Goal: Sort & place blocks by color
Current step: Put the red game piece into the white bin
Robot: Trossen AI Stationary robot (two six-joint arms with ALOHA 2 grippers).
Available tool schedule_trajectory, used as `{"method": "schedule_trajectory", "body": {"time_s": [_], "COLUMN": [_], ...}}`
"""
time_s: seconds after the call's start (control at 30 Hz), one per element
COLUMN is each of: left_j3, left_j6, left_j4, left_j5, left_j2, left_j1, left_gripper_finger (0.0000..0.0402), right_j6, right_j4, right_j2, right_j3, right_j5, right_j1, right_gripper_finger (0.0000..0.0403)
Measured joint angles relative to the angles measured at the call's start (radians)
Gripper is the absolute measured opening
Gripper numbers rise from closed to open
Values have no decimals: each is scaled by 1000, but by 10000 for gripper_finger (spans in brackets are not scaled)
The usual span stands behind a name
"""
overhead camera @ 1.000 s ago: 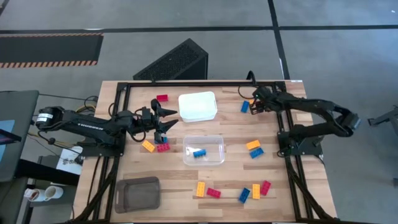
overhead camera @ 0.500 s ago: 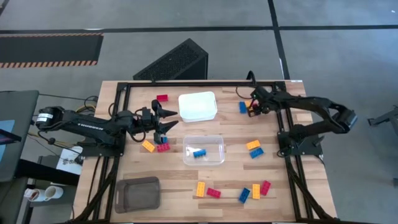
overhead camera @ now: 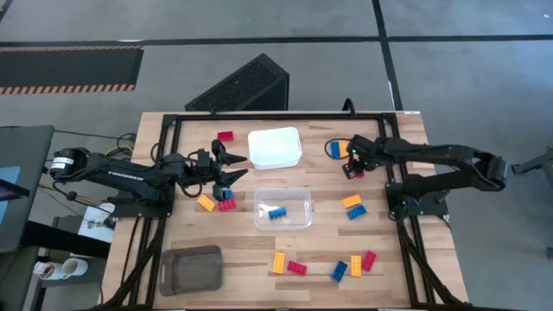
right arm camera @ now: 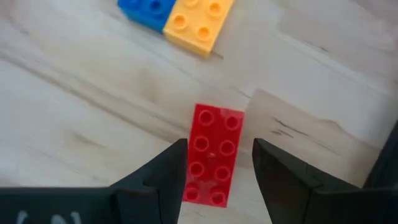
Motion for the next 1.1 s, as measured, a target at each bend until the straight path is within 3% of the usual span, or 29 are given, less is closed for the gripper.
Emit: {"method": "schedule_trajectory", "body": {"time_s": [0.3,0.5,0.67,0.9,1.1], "left_j3": [0,0,0,0,0], "left_j6": [0,0,4,0,0], "left_j4": [-4,-4,-9,-10,-10], "left_j5": [23,26,26,25,20], "left_j2": [0,0,0,0,0], "left_j1": [-3,-4,-4,-4,-4], "left_gripper_finger": [169,169,169,169,169], "right_j6": [-29,-20,-28,33,34], "right_j4": [54,38,37,4,128], "right_j2": [-1,-2,-1,48,79], "right_j3": [0,1,1,-36,-113], "right_j5": [8,141,78,78,38], "right_j1": [46,44,57,75,55], "right_gripper_finger": [212,243,267,285,286]}}
